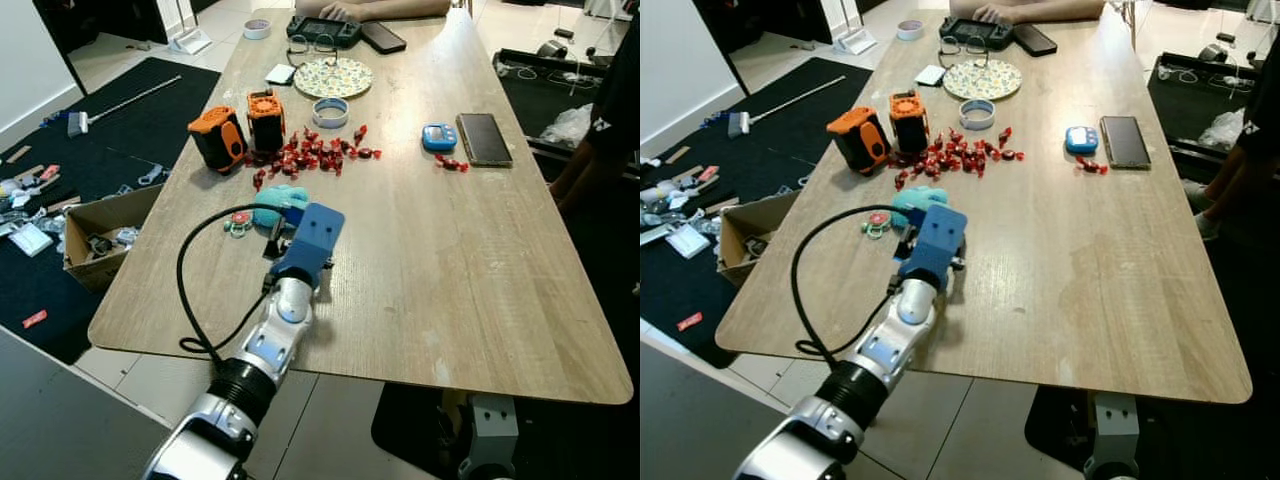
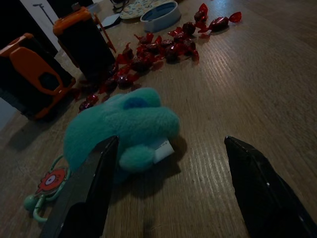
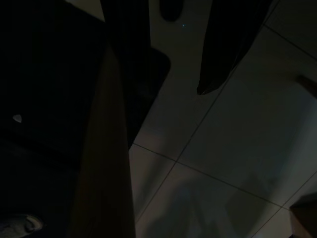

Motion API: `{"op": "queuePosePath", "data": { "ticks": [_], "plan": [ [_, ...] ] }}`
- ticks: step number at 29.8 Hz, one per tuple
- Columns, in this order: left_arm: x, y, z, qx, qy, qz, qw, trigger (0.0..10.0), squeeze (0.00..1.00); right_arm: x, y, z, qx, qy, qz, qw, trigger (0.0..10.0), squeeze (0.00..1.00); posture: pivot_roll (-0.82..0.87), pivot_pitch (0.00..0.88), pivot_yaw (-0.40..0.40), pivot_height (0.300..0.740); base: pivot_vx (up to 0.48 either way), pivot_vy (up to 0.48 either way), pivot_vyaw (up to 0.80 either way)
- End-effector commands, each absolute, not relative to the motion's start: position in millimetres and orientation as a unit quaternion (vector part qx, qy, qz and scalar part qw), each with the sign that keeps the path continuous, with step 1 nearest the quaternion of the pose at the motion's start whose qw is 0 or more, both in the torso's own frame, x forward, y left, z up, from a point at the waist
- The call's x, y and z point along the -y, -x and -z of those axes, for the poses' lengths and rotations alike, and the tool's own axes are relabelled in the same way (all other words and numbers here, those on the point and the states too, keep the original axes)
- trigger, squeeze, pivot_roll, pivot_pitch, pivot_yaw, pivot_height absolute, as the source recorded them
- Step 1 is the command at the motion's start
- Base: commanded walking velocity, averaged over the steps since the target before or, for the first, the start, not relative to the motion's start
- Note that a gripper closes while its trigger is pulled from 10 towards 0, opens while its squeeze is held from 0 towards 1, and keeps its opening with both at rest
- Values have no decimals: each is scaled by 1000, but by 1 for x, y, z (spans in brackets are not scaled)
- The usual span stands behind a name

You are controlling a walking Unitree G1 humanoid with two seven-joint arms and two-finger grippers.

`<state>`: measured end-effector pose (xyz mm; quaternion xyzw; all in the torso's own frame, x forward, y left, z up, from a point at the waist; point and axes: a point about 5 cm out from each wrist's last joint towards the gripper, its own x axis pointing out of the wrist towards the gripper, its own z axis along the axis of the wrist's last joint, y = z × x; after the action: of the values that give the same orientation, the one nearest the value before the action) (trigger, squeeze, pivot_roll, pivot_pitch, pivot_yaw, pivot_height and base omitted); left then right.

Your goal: Hang keys on a hook

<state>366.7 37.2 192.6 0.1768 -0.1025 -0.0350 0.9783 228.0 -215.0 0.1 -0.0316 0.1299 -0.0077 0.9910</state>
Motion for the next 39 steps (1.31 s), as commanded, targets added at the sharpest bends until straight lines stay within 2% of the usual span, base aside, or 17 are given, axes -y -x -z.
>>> {"op": "queuePosePath", "data": {
  "ticks": [1, 5, 6, 11, 12, 19, 20, 21, 22, 24, 25, 26, 27, 28, 30, 31, 39],
  "plan": [
    [-33, -365, -186, 90, -186, 34, 978, 8902, 0, 216, -219, 7, -149, 27, 13, 988, 10000, 0, -22, 311, 77, 740, 0, 0, 0],
    [-33, -366, -186, 88, -188, 33, 978, 9529, 0, 215, -219, 7, -149, 27, 14, 988, 10000, 0, -26, 314, 77, 740, 0, 0, 0],
    [-36, -369, -185, 81, -192, 29, 978, 10000, 0, 216, -218, 7, -149, 27, 14, 988, 10000, 0, -31, 317, 77, 740, 0, 0, 0],
    [-53, -380, -183, 41, -163, 20, 986, 10000, 0, 219, -214, 7, -149, 28, 18, 988, 10000, 0, -33, 318, 77, 740, 0, 0, 0],
    [-69, -386, -187, 34, -150, 7, 988, 10000, 0, 221, -213, 7, -150, 29, 20, 988, 10000, 0, -27, 323, 76, 740, 0, 0, 0],
    [-84, -389, -192, 39, -147, -18, 988, 10000, 0, 216, -217, 7, -151, 27, 16, 988, 10000, 0, -15, 322, 71, 740, 0, 0, 0],
    [-86, -389, -191, 39, -146, -22, 988, 9529, 0, 215, -219, 7, -150, 26, 15, 988, 10000, 0, -15, 322, 71, 740, 0, 0, 0],
    [-86, -389, -191, 38, -145, -24, 988, 8235, 0, 215, -219, 6, -149, 26, 14, 988, 10000, 0, -15, 322, 71, 740, 0, 0, 0],
    [-86, -389, -191, 38, -145, -24, 988, 8235, 0, 215, -219, 6, -149, 26, 14, 988, 10000, 0, -15, 322, 71, 740, 0, 0, 0],
    [-87, -388, -190, 39, -144, -24, 989, 6275, 0, 214, -220, 6, -148, 26, 13, 989, 10000, 0, -13, 323, 70, 740, 0, 0, 0],
    [-87, -388, -190, 39, -144, -24, 989, 6275, 0, 214, -220, 6, -148, 26, 13, 989, 10000, 0, -13, 323, 70, 740, 0, 0, 0],
    [-87, -388, -190, 39, -142, -24, 989, 4039, 0, 215, -219, 6, -149, 26, 13, 988, 10000, 0, -13, 324, 67, 740, 0, 0, 0],
    [-87, -388, -190, 39, -142, -24, 989, 4039, 0, 215, -219, 6, -149, 26, 13, 988, 10000, 0, -13, 324, 67, 740, 0, 0, 0],
    [-87, -388, -189, 39, -141, -23, 989, 2510, 0, 216, -219, 6, -149, 27, 13, 988, 10000, 0, -13, 324, 67, 740, 0, 0, 0],
    [-87, -387, -189, 39, -141, -23, 989, 2157, 0, 216, -219, 6, -150, 27, 13, 988, 10000, 0, -13, 324, 67, 740, 0, 0, 0],
    [-87, -387, -188, 39, -140, -22, 989, 0, 0, 217, -218, 6, -151, 28, 13, 988, 10000, 0, -13, 324, 67, 740, 0, 0, 0],
    [-90, -387, -189, 45, -136, -27, 989, 0, 0, 217, -221, 6, -152, 29, 12, 988, 10000, 0, -9, 308, 61, 740, 0, 0, 0]
  ]
}}
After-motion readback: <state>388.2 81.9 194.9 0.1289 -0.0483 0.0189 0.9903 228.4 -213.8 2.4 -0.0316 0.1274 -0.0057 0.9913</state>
